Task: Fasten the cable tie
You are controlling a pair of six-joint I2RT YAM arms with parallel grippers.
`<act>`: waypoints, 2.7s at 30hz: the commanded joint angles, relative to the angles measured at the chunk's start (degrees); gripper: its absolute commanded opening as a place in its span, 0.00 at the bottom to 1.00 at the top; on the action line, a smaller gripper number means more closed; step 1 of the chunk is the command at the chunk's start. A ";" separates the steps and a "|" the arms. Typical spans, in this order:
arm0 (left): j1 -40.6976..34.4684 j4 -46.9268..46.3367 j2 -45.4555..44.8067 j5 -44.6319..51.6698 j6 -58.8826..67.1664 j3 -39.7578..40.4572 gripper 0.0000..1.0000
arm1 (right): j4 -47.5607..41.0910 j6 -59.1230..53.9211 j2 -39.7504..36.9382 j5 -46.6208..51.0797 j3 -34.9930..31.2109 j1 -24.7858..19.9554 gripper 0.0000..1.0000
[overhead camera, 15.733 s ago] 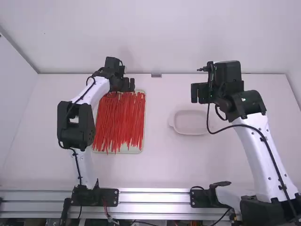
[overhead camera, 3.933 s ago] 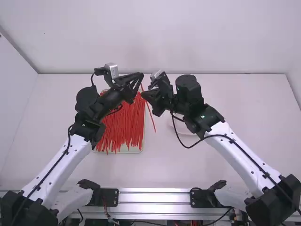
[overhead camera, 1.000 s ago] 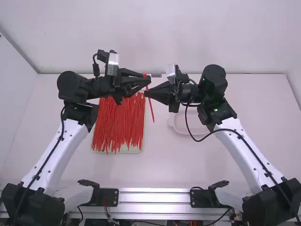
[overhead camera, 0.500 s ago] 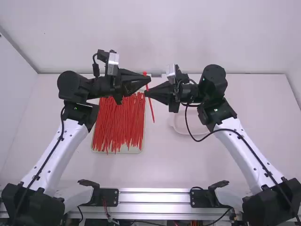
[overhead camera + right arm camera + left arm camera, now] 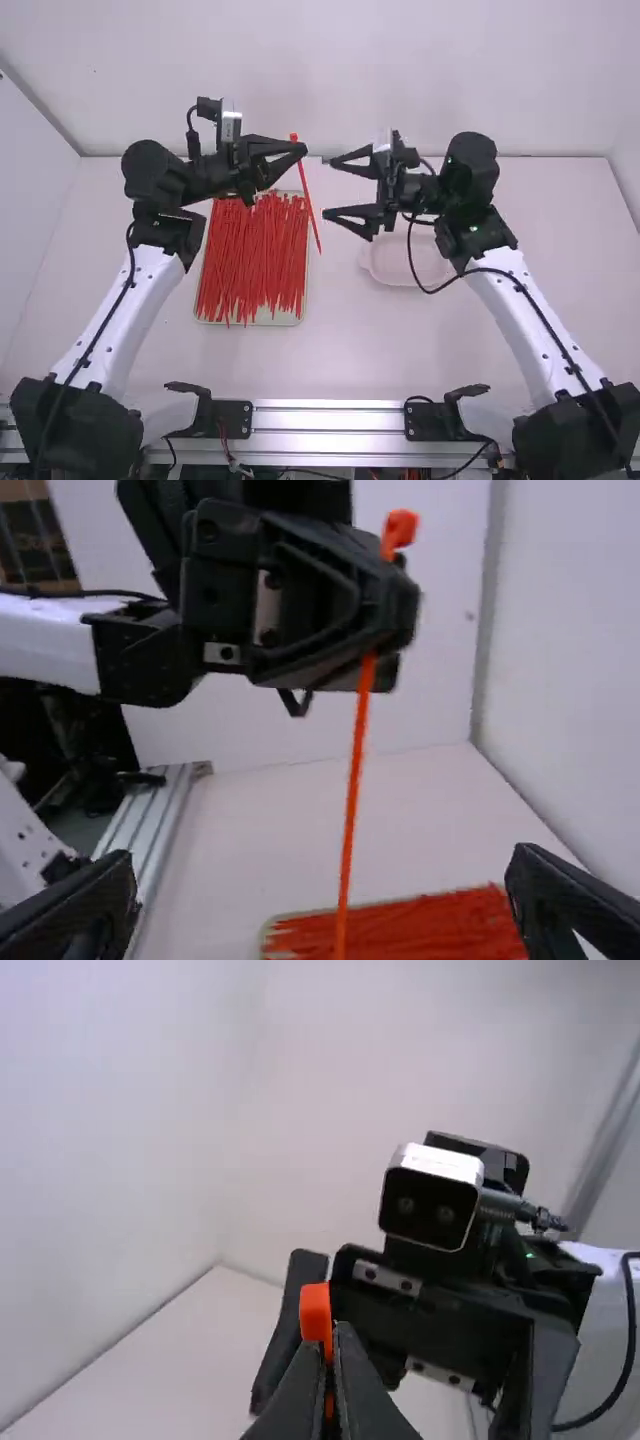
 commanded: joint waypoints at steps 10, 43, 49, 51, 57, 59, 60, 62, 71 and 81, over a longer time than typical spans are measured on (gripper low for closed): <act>2.29 0.04 10.95 -3.82 0.17 2.82 0.02 | -14.82 -31.30 0.22 -0.39 -0.28 -4.42 0.98; 4.42 -3.39 22.97 13.75 -47.50 7.21 0.02 | -18.49 -101.50 0.15 0.87 -8.57 3.48 0.98; 4.70 -4.31 22.97 13.05 -55.23 7.17 0.02 | -12.20 -101.46 0.15 -2.19 -8.59 3.50 0.98; 4.74 -4.31 22.97 12.46 -56.00 7.17 0.02 | -11.04 -101.63 0.15 -4.00 -8.59 3.82 0.98; 4.83 -4.28 22.97 11.72 -63.04 7.17 0.02 | -10.95 -110.12 0.17 -5.18 -8.59 6.29 0.98; 4.90 -4.24 22.97 10.12 -64.65 7.17 0.02 | -10.71 -112.45 0.17 -5.14 -8.59 7.52 0.98; 4.81 -4.28 22.97 8.85 -64.81 7.17 0.02 | -10.73 -113.39 0.17 -5.14 -8.59 8.11 0.99; 4.85 -4.28 22.97 8.48 -64.98 7.17 0.02 | -10.71 -115.21 0.17 -5.16 -8.59 9.05 0.97; 3.32 -4.76 22.97 13.42 -62.38 7.17 0.02 | -10.73 -114.36 0.17 -6.93 -8.59 9.42 0.61; 2.97 -5.25 22.97 13.33 -61.42 7.17 0.02 | -10.80 -114.31 0.17 -6.60 -8.59 10.64 0.42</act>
